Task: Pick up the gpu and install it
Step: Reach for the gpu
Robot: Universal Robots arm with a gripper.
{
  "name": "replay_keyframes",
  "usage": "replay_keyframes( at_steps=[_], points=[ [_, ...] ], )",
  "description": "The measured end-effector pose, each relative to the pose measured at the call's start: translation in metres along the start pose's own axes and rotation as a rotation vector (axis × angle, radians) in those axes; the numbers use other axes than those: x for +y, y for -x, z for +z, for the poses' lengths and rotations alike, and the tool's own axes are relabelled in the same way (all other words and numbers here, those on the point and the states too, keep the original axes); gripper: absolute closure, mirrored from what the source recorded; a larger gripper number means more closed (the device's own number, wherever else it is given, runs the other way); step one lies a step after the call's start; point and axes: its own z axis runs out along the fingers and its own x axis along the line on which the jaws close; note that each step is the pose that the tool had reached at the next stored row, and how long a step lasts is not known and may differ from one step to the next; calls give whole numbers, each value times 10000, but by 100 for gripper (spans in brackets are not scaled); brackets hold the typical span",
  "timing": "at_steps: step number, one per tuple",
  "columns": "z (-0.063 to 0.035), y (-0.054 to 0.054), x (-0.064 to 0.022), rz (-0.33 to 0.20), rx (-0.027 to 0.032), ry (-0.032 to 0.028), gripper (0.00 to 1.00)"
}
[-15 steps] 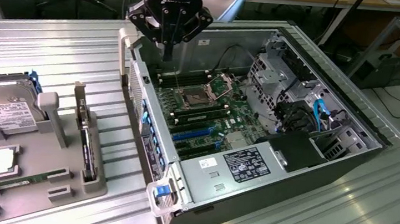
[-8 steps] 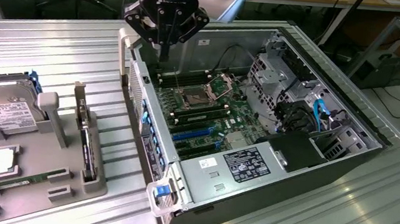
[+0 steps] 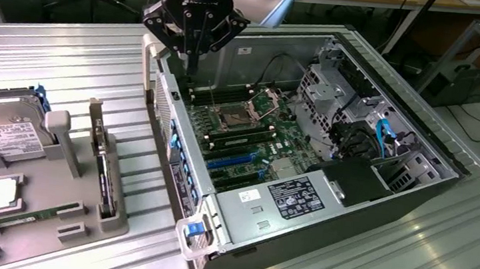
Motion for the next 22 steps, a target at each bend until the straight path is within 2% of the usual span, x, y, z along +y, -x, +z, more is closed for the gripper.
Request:
replay_keyframes(
  at_steps=[22],
  points=[
    [3, -139, -20, -1, 0, 0, 89]
  ],
)
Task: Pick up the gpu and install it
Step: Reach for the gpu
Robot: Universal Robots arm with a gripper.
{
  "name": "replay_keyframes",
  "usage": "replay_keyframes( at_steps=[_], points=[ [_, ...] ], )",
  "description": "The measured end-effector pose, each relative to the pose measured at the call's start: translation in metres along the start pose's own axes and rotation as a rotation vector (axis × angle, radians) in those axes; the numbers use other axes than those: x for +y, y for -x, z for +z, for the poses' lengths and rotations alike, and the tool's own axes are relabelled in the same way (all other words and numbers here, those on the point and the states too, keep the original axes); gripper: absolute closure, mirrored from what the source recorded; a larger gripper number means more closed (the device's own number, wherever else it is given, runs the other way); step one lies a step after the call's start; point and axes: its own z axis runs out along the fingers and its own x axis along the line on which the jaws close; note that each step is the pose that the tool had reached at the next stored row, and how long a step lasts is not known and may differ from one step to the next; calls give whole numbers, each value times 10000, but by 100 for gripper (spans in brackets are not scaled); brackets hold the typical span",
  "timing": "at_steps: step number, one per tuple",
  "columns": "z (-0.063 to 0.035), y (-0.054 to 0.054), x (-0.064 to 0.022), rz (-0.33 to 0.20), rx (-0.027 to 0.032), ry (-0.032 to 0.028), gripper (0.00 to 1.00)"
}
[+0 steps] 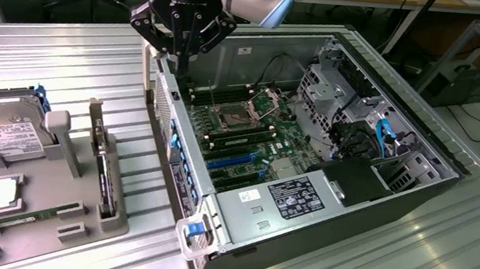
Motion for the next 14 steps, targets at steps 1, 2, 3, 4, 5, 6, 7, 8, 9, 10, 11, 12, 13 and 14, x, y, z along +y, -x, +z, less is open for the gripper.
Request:
replay_keyframes(
  at_steps=[1, 2, 3, 4, 5, 6, 7, 8, 9, 10, 11, 12, 13, 14],
  points=[
    [0, -7, -1, 0, 0, 0, 89],
    [0, -14, -2, 1, 0, 0, 89],
    [0, -21, -3, 0, 0, 0, 89],
    [1, -27, -4, 0, 0, 0, 89],
    [1, -33, -5, 1, -1, 1, 89],
    [1, -42, -7, 1, 0, 0, 89],
    [2, -46, -8, 0, 0, 0, 89],
    [2, -52, -9, 0, 0, 0, 89],
    [2, -57, -10, 1, 0, 0, 89],
    [3, -64, -11, 0, 0, 1, 89],
    [3, -69, -12, 1, 0, 0, 89],
    [3, -73, -13, 0, 0, 0, 89],
    [3, -77, -14, 0, 0, 0, 89],
    [3, -82, -15, 0, 1, -1, 89]
  ],
)
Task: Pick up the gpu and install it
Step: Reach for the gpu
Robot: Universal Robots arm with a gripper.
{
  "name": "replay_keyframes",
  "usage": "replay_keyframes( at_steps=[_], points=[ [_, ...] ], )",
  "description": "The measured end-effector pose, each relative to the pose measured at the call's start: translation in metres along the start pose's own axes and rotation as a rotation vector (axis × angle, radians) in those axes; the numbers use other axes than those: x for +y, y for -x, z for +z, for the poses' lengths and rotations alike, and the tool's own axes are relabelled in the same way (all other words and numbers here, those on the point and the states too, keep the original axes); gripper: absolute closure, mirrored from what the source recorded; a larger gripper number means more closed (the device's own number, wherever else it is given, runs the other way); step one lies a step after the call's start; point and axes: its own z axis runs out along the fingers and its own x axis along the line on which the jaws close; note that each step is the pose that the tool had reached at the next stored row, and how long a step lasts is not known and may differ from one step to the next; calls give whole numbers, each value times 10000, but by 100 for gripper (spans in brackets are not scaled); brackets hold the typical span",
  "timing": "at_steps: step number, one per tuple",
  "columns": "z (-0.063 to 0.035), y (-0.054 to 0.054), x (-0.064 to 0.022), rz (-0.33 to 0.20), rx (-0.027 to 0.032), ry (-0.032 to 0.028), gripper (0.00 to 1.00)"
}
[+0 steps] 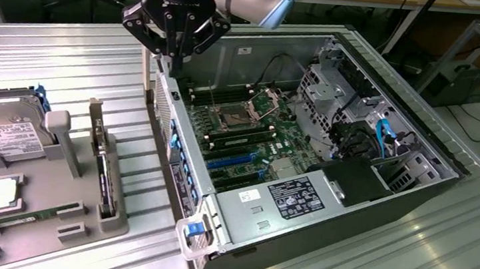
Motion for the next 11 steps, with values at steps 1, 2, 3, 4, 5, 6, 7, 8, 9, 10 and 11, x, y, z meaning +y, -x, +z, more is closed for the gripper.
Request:
replay_keyframes(
  at_steps=[1, 2, 3, 4, 5, 6, 7, 8, 9, 10, 11],
  points=[
    [0, -4, -1, 0, -1, 1, 89],
    [1, -9, -2, 1, 0, 0, 89],
    [1, -14, -4, 1, 0, 0, 89],
    [1, -21, -5, 1, 0, 1, 89],
    [2, -27, -6, 1, -1, 1, 89],
    [2, -34, -8, 0, 0, 0, 89],
    [2, -40, -10, 0, -1, 1, 89],
    [2, -45, -11, 0, 0, 1, 89],
    [2, -52, -12, 1, 0, 0, 89],
    [3, -58, -14, 0, 0, 1, 89],
    [3, -65, -16, 0, 0, 1, 89]
  ],
)
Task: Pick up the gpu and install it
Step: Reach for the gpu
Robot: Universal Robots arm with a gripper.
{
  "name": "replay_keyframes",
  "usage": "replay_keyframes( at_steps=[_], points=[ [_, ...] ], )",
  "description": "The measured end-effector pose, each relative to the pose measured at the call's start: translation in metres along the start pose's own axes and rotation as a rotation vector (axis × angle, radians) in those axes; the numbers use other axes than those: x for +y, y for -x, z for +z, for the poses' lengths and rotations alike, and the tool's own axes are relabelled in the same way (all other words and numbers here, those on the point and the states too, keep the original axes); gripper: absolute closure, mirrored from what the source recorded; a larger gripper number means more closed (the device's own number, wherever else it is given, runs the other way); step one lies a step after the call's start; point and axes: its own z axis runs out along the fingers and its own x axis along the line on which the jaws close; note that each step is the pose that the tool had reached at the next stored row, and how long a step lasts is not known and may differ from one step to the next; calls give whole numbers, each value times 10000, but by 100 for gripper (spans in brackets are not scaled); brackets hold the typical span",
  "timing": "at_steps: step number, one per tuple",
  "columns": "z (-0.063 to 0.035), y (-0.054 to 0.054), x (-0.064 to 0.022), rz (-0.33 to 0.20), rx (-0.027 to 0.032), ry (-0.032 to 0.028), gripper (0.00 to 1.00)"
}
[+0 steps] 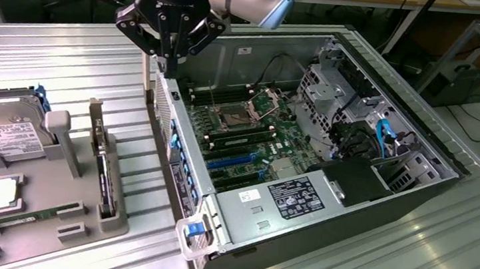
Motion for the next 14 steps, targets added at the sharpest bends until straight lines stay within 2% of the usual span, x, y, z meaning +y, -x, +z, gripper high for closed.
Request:
replay_keyframes(
  at_steps=[14],
  points=[
    [4, -108, -19, 0, 0, 0, 89]
  ],
)
